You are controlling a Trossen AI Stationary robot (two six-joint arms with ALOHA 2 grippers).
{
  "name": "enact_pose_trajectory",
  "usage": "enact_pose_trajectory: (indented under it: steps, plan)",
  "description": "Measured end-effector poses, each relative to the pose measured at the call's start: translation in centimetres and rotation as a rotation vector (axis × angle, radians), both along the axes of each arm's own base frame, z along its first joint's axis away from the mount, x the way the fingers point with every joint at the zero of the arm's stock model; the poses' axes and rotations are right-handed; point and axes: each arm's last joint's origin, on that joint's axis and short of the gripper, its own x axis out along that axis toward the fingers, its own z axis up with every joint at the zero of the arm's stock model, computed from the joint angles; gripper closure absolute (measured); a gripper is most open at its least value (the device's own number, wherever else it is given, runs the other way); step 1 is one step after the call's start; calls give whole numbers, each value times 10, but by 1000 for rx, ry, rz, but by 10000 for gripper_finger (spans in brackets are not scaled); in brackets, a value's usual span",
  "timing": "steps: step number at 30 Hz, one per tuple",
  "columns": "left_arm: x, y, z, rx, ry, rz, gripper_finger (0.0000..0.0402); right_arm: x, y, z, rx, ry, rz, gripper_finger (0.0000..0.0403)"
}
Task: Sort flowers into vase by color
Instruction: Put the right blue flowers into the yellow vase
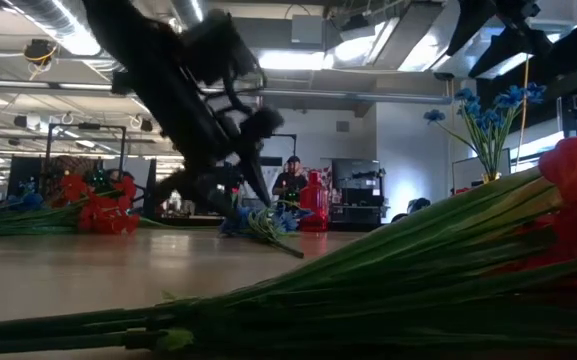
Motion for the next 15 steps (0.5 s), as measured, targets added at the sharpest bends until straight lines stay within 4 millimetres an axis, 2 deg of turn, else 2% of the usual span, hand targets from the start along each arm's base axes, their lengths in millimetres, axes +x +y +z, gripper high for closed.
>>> enact_pose_trajectory:
  steps: [4, 10, 15]
  plan:
    - [3, 14, -18, -28, 19, 74, 182, 0, 0, 0, -4, 8, 28, 136]
    - [14, 25, -25, -18, -82, 73, 184, 4, -1, 3, -60, -19, 66, 136]
    - [16, 34, -29, -58, -108, 118, 219, 13, -2, 8, -118, -70, 138, 136]
